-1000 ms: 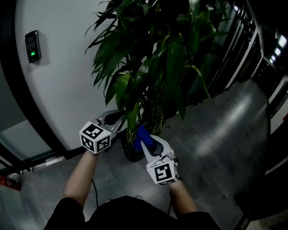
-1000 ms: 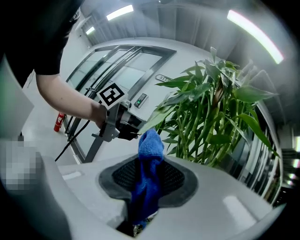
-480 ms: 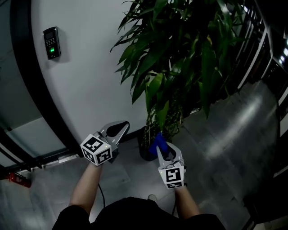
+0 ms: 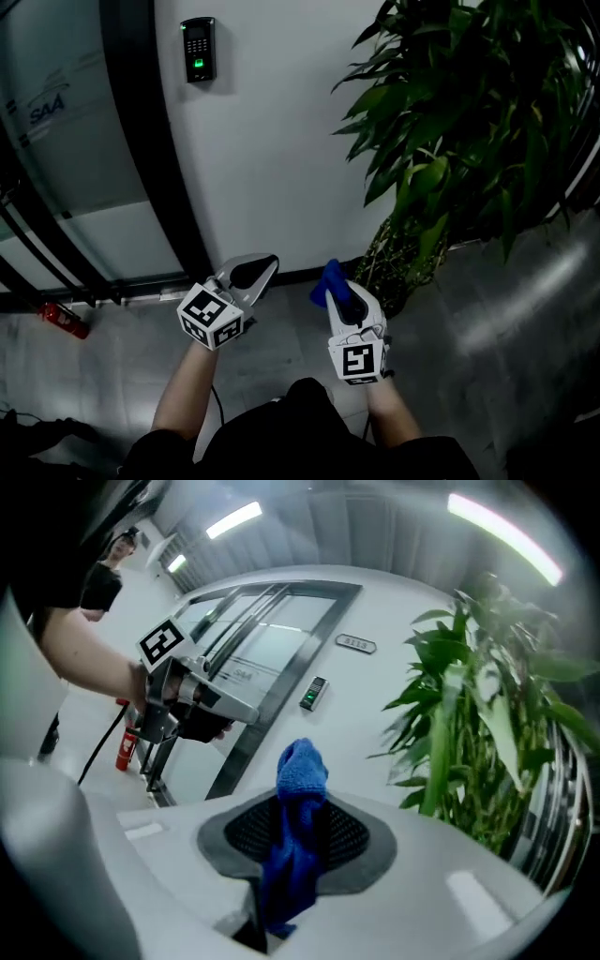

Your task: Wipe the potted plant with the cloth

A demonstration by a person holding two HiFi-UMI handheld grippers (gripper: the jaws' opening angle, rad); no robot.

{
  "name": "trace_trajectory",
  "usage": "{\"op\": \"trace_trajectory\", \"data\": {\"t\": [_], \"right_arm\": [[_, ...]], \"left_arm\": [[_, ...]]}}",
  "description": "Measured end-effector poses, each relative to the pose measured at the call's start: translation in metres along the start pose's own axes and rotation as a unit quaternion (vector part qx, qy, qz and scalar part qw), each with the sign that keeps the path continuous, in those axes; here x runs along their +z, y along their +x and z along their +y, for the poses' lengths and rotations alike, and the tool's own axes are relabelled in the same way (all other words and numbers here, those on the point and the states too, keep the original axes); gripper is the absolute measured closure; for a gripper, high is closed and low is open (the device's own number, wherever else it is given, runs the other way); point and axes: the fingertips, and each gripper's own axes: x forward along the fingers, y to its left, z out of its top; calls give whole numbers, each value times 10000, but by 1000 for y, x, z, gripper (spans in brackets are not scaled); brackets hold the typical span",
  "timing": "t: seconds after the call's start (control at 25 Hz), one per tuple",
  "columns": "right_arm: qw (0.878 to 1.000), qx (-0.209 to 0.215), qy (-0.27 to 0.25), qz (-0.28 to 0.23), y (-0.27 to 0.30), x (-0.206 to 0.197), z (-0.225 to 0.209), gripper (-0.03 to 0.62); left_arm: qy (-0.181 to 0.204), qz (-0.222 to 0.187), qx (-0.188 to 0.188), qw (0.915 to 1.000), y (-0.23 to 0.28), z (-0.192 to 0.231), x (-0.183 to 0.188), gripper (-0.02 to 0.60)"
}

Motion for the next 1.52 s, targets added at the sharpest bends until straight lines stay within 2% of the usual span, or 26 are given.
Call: {"op": "trace_trajectory", "data": {"t": [0.12, 0.24, 0.48, 0.72, 0.92, 1.16, 1.36, 1.52], "right_arm": [[9993, 278, 29, -265, 24, 20, 22, 490], [9979, 479, 211, -369, 47, 28, 32, 490], [9942, 857, 386, -530, 112, 42, 62, 490], [9927, 827, 454, -758, 185, 52, 57, 490], [9931, 482, 697, -813, 233, 51, 22, 490], [9933, 64, 947, -657, 267, 31, -8, 490], [9950, -294, 872, -384, 271, 10, -30, 490], [9938, -817, 750, 48, 251, -7, -52, 490]], "left_arm": [[-360, -230, 488, 9979, -31, 32, 0, 575], [-498, -312, 852, 9946, -47, 58, -3, 575], [-298, -135, 1074, 9937, -63, 108, -7, 575], [-101, -39, 1119, 9937, -50, 176, -11, 575], [-52, -79, 763, 9970, 1, 217, -5, 574], [-181, -115, 359, 9991, 56, 257, -11, 575], [-226, -95, -205, 9995, 105, 258, -27, 574], [-452, -187, -895, 9948, 151, 242, -34, 575]]}}
